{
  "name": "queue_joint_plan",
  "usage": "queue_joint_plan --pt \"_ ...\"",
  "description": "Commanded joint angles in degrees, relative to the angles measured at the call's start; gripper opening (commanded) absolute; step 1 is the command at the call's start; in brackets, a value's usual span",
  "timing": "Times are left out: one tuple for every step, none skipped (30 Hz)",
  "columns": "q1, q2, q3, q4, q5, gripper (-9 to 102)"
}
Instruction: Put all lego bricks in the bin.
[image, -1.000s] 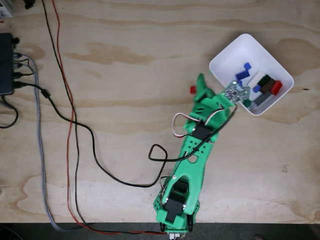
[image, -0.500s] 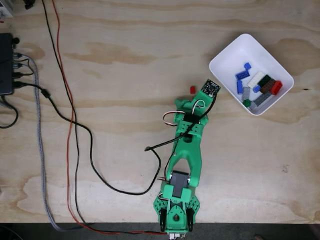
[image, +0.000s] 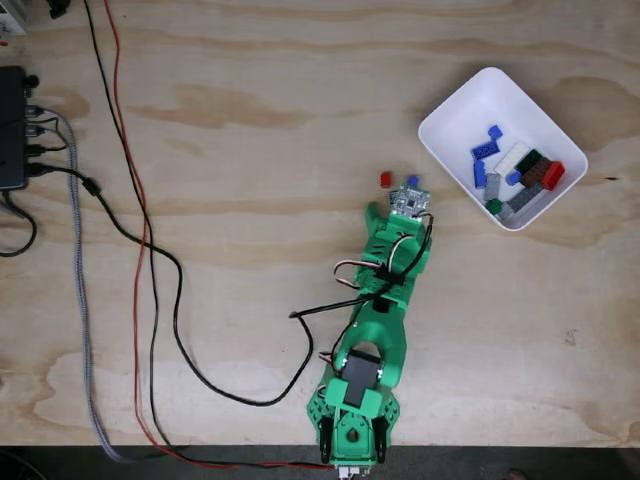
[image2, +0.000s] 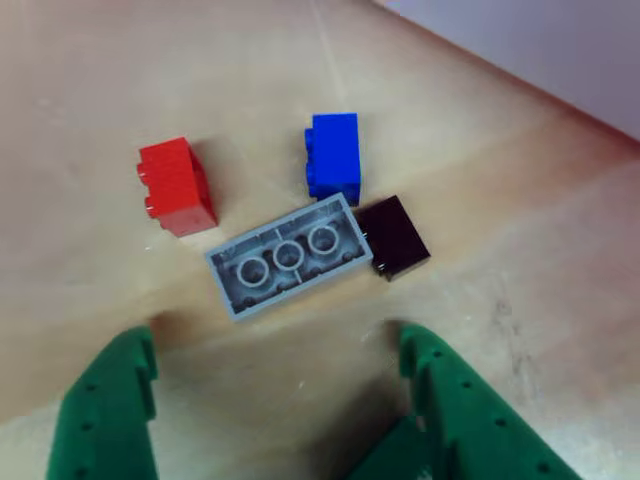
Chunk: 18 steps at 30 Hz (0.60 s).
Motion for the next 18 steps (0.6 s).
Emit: queue_joint_plan --pt "1.05 4.57 -0.26 -4.04 -1.85 26" --pt "1.23 4.57 -0.26 -4.57 -1.93 26" --pt "1.41 4.39 -0.26 -5.27 -2.29 26" --pt "1.49 4.13 -0.18 -6.24 -2.55 26" --pt "1.58 3.69 -0.09 -7.47 -2.64 26" --pt "1.76 3.16 -0.18 -8.00 -2.90 26" --pt "1.93 2.46 -0.18 -9.05 -3.16 26" --pt "2.02 1.49 -0.09 -10.20 -3.34 26" --pt "2.11 0.09 -0.09 -11.78 -3.60 26" --pt "2.37 -1.58 0.00 -13.80 -3.69 26" --pt "2.64 -3.43 0.00 -15.73 -3.87 26" --pt "2.99 -5.62 0.09 -18.28 -4.22 26" --pt "3.52 -7.65 0.09 -20.57 -4.57 26" --pt "3.87 -9.23 0.09 -21.97 -4.75 27" --pt "4.04 -10.55 0.18 -23.12 -4.48 27" --pt "4.13 -11.34 0.18 -23.29 -4.48 27" --pt "4.13 -11.43 0.70 -23.20 -4.04 27" --pt "3.87 -11.25 1.14 -22.59 -3.43 27"
